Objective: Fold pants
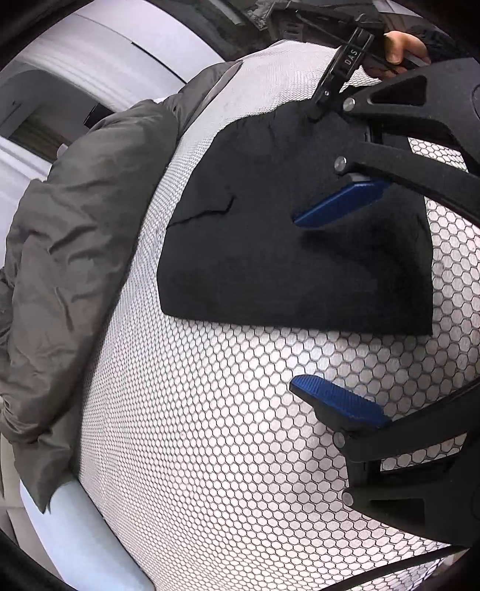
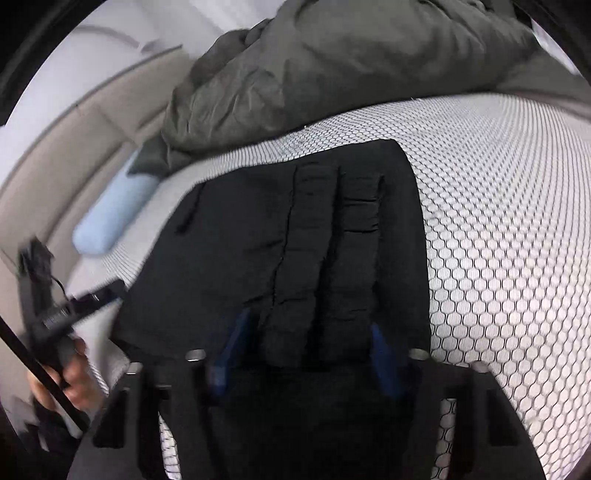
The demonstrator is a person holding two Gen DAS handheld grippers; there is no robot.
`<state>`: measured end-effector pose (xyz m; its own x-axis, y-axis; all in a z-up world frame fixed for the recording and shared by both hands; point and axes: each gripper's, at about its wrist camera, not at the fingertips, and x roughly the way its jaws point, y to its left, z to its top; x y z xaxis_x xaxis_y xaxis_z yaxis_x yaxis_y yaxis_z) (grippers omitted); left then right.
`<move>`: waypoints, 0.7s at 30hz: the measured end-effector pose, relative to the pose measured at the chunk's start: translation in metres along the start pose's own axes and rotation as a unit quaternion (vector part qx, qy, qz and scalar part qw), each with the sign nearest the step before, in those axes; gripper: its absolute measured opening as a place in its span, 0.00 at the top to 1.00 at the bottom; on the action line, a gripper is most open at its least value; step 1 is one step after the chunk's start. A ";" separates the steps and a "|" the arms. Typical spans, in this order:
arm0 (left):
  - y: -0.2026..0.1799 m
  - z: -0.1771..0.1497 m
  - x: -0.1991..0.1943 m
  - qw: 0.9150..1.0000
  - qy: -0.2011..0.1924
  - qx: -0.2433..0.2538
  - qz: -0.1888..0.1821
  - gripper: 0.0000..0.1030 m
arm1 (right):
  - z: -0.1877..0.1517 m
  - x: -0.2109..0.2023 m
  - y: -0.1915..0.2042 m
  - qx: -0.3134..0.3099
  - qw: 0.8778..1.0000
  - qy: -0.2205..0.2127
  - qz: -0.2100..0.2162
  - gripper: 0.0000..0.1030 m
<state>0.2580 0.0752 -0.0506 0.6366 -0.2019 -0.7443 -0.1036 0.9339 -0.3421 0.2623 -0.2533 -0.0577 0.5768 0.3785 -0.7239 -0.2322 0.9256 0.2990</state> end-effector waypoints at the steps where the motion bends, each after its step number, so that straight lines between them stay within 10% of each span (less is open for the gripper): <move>1: 0.000 0.000 0.000 1.000 -0.001 -0.001 0.001 0.23 | -0.001 -0.005 0.001 0.001 1.000 -0.006 0.007 0.68; 4: 0.000 0.002 -0.004 1.000 -0.010 0.000 0.001 0.23 | -0.003 -0.031 0.015 -0.006 0.999 -0.030 0.032 0.85; 10: 0.000 0.004 -0.018 0.999 -0.030 -0.008 -0.010 0.22 | -0.021 -0.103 0.055 -0.021 0.994 -0.089 0.065 0.86; 15: -0.009 0.002 -0.019 1.000 -0.023 0.005 -0.003 0.22 | -0.060 -0.084 0.039 0.005 0.999 -0.048 0.024 0.86; 20: -0.021 -0.001 -0.005 0.999 -0.002 0.027 0.029 0.22 | -0.070 -0.060 0.004 0.057 0.998 0.000 0.011 0.73; 21: -0.023 -0.002 -0.002 0.999 0.006 0.033 0.035 0.22 | -0.067 -0.067 0.005 0.051 0.999 -0.006 0.002 0.57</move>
<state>0.2574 0.0537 -0.0420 0.6212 -0.1392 -0.7712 -0.0963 0.9631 -0.2514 0.1701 -0.2737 -0.0499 0.5862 0.3813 -0.7148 -0.1534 0.9186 0.3642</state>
